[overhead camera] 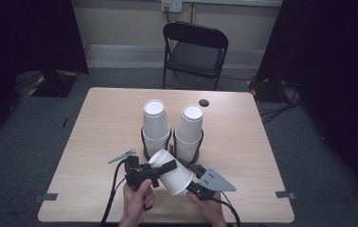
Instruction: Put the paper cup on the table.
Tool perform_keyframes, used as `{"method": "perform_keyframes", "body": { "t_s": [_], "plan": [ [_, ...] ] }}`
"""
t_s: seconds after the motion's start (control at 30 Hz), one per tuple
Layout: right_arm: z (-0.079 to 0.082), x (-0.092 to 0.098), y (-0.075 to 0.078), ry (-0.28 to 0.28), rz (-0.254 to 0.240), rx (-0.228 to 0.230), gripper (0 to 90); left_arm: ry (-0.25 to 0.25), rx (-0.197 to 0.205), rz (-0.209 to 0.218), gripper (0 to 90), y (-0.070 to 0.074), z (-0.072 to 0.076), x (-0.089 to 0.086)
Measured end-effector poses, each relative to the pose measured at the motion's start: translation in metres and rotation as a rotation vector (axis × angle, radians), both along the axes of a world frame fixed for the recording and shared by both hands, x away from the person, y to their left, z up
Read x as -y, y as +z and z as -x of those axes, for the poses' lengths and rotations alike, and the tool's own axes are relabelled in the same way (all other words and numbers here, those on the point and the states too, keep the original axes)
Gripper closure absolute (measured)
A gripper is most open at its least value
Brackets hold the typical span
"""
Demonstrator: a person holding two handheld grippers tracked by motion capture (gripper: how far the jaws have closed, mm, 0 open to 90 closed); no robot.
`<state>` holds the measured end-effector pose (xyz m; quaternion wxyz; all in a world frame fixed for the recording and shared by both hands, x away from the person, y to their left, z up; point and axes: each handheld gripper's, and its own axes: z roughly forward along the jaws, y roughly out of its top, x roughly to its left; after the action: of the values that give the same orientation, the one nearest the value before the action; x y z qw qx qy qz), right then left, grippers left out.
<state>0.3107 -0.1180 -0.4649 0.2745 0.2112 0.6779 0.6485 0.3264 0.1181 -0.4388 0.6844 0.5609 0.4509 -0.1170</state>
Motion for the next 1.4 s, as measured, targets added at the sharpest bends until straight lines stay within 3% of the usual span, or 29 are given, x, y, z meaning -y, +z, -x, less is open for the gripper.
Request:
{"method": "perform_keyframes", "body": {
  "t_s": [0.17,0.4,0.53,0.67,0.83,0.87,0.93,1.0,1.1,1.27,1.37,1.4],
  "plan": [
    [-0.001,0.001,-0.001,0.003,0.006,-0.027,77.5,0.01,0.017,-0.011,20.6,0.0,0.002,-0.001],
    [0.003,0.0,-0.001,0.024,0.009,-0.001,82.9,0.01,0.049,-0.03,17.5,0.001,0.002,-0.004],
    [0.005,0.001,-0.002,0.024,0.015,0.014,84.0,0.038,0.078,-0.052,15.5,0.001,0.003,-0.004],
    [0.007,0.002,-0.004,0.03,0.009,0.005,84.5,0.046,0.084,-0.058,15.3,0.001,0.003,-0.003],
    [0.01,0.002,-0.004,0.039,0.014,0.004,84.8,0.08,0.119,-0.082,15.1,0.007,0.0,-0.004],
    [0.012,0.003,-0.004,0.039,0.02,-0.004,85.1,0.092,0.16,-0.106,15.1,0.01,-0.001,-0.004],
    [0.012,0.003,-0.004,0.039,0.02,-0.006,85.4,0.093,0.178,-0.116,15.1,0.012,-0.002,-0.004],
    [0.013,0.006,-0.004,0.039,0.021,-0.019,85.8,0.117,0.234,-0.133,15.1,0.016,-0.004,-0.006],
    [0.012,0.007,-0.005,0.042,0.019,-0.029,85.9,0.129,0.256,-0.142,15.1,0.018,-0.006,-0.008],
    [0.012,0.008,-0.005,0.037,0.04,-0.08,86.1,0.178,0.31,-0.216,15.1,0.015,-0.003,-0.011],
    [0.012,0.009,-0.005,0.04,0.047,-0.095,86.2,0.176,0.332,-0.204,15.1,0.014,-0.003,-0.014],
    [0.012,0.009,-0.005,0.027,0.074,-0.115,86.1,0.182,0.346,-0.209,15.0,0.013,-0.002,-0.016]
  ]
}}
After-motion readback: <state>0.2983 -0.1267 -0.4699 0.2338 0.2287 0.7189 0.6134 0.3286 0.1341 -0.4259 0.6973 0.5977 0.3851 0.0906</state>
